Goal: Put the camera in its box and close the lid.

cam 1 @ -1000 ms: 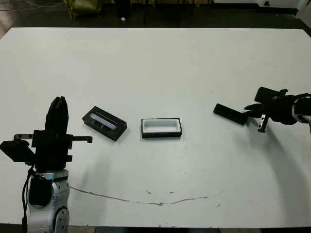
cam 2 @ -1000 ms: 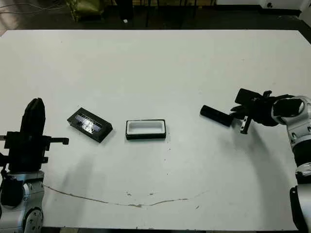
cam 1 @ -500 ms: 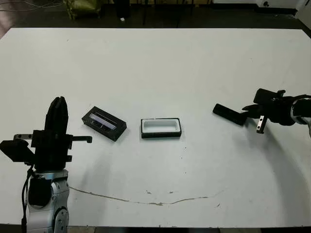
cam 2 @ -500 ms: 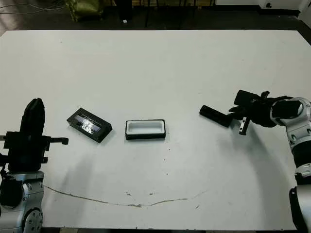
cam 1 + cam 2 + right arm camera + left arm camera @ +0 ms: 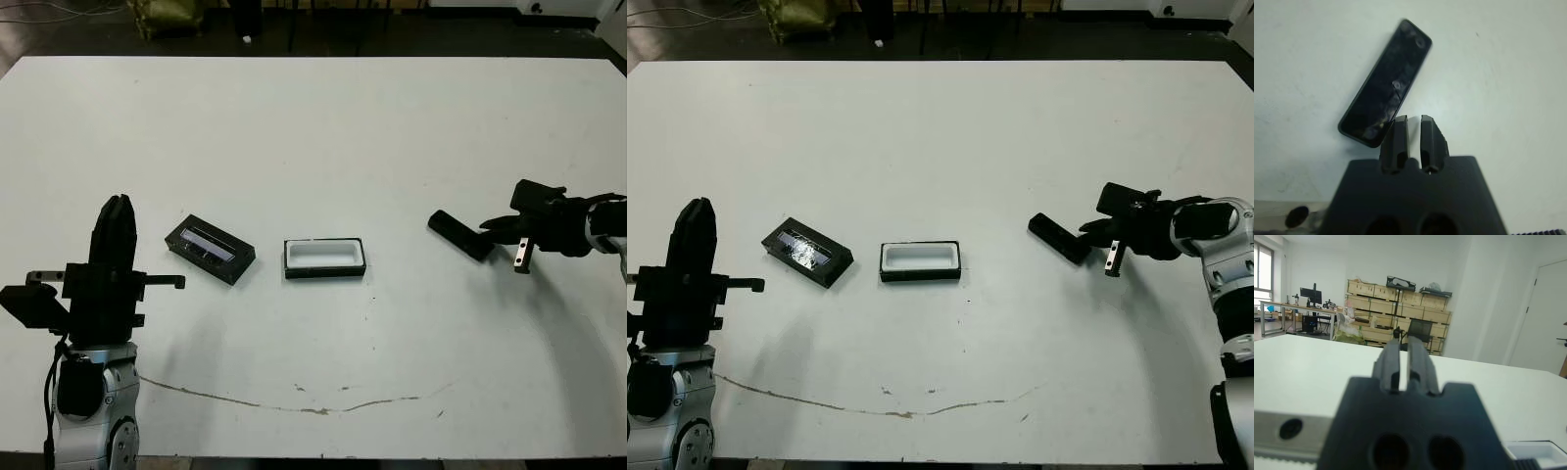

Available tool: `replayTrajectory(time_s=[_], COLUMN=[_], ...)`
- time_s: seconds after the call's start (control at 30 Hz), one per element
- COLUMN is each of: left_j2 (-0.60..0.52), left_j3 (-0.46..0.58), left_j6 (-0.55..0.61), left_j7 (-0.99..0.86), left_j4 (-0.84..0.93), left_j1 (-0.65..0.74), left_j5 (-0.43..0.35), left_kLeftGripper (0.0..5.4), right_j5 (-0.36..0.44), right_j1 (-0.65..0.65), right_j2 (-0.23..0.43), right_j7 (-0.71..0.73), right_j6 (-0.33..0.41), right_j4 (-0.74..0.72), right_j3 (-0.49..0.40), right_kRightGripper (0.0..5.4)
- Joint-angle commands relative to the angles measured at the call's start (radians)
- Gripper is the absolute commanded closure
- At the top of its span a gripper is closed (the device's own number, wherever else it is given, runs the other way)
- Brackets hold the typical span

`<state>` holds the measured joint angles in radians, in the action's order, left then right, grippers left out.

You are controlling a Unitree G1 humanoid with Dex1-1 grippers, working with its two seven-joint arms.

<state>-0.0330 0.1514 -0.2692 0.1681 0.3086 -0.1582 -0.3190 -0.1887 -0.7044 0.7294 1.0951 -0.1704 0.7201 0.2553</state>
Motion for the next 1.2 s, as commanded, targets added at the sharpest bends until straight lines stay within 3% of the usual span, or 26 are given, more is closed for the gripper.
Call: replayTrajectory(time_s=[0.03,0.5,0.77,1.03,1.2], left_j2=[0.002,0.0,-0.003,0.0,0.001], left_j3=[-0.001,0.001,0.002,0.003,0.002], left_j6=[0.008,0.004,0.016,0.016,0.019], left_j7=[-0.001,0.007,0.003,0.003,0.002], left_j4=[-0.013,-0.02,-0.015,-0.014,-0.016], left_j1=[-0.013,-0.012,-0.014,-0.016,-0.014], left_j5=[0.005,-0.001,-0.002,-0.005,-0.002], left_kLeftGripper=[5.39,5.39,5.39,5.39,5.39], right_j5=[-0.013,0.005,-0.013,-0.046,-0.025], right_j1=[0.046,0.099,0.087,0.084,0.113], right_j2=[0.001,0.012,0.01,0.054,0.099], right_j7=[0.018,0.054,0.043,-0.071,-0.104], right_j6=[0.025,0.185,0.136,0.061,0.165], right_j4=[-0.045,-0.244,-0.19,-0.155,-0.286], right_j3=[0.021,0.013,0.024,-0.017,-0.087], right_kRightGripper=[5.4,5.4,5.4,5.4,5.4])
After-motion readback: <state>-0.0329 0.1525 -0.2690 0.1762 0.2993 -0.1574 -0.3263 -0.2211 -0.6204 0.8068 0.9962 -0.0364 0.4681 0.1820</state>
